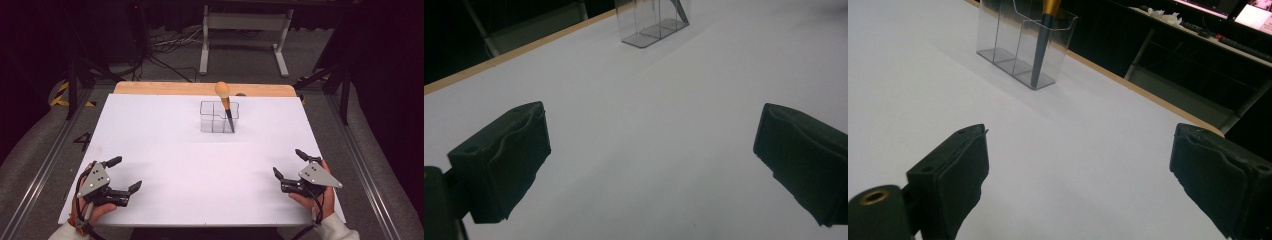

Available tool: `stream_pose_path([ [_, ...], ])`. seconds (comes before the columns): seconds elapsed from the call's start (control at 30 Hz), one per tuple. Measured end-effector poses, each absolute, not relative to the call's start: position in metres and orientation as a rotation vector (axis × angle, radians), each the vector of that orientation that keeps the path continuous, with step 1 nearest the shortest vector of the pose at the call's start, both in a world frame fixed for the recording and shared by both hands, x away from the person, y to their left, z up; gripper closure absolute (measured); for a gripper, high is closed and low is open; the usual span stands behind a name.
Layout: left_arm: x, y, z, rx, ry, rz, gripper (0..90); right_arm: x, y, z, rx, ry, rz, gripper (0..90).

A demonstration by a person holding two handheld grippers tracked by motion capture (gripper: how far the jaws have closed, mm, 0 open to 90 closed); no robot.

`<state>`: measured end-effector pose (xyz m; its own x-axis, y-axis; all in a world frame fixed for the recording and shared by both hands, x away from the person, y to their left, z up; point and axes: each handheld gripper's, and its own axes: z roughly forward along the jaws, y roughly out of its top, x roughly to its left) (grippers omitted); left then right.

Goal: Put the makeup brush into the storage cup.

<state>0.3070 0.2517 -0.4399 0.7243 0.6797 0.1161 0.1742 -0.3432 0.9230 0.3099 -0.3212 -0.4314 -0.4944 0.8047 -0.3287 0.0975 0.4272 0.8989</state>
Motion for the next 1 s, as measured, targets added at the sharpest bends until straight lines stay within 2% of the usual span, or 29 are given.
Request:
stream_pose_path([
  [1.0, 0.313, 0.247, -0.438, 1.882, 0.632, 0.594, 1.9, 0.297, -0.328, -0.434, 0.793, 1.880, 1.115, 7.9],
])
